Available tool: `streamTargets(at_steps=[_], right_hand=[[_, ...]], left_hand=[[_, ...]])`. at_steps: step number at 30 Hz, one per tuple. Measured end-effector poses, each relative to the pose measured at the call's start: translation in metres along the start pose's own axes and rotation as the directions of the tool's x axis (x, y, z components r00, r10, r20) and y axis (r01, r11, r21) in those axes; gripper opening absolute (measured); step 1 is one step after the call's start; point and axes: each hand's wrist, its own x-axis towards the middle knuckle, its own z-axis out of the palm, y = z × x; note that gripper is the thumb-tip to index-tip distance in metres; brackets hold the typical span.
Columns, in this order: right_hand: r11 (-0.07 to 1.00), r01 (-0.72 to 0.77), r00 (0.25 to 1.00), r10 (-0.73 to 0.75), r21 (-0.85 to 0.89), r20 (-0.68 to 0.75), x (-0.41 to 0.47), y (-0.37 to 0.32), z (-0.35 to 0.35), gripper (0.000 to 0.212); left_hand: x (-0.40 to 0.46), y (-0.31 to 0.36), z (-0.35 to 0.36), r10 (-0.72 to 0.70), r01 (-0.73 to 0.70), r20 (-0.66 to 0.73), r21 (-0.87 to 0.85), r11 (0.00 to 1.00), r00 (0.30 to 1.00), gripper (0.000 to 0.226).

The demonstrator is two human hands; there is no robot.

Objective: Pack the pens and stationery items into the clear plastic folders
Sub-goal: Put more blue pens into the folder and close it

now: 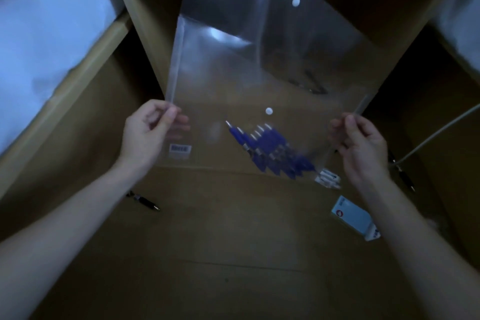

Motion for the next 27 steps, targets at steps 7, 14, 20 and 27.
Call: streamTargets(at_steps=[7,14,20,27], right_hand=[[0.997,0.051,0.999,-0.051,0.061,0.011,0.0,-0.012,-0.001,0.013],[1.0,-0.029,0.999,0.029,-0.007,0.019,0.004,0.019,0.01,0.011],[0.995,-0.001,1.0,-0.002,0.104,0.028,-0.006,0.01,0.007,0.011],[0.99,-0.051,0.997,0.044,0.128,0.061,-0.008,0.015,0.027,0.013]], left_hand=[[-0.008,-0.003,-0.002,-0.019,0.015,-0.052,-0.08,0.997,0.998,0.017],[-0.013,-0.027,-0.007,-0.168,0.168,0.037,0.002,0.986,0.985,0.013],[-0.019,-0.015,-0.006,-0.12,0.115,-0.047,-0.101,0.988,0.992,0.013],[-0.003,-0.006,-0.005,-0.083,0.071,-0.155,-0.081,0.994,0.984,0.017]])
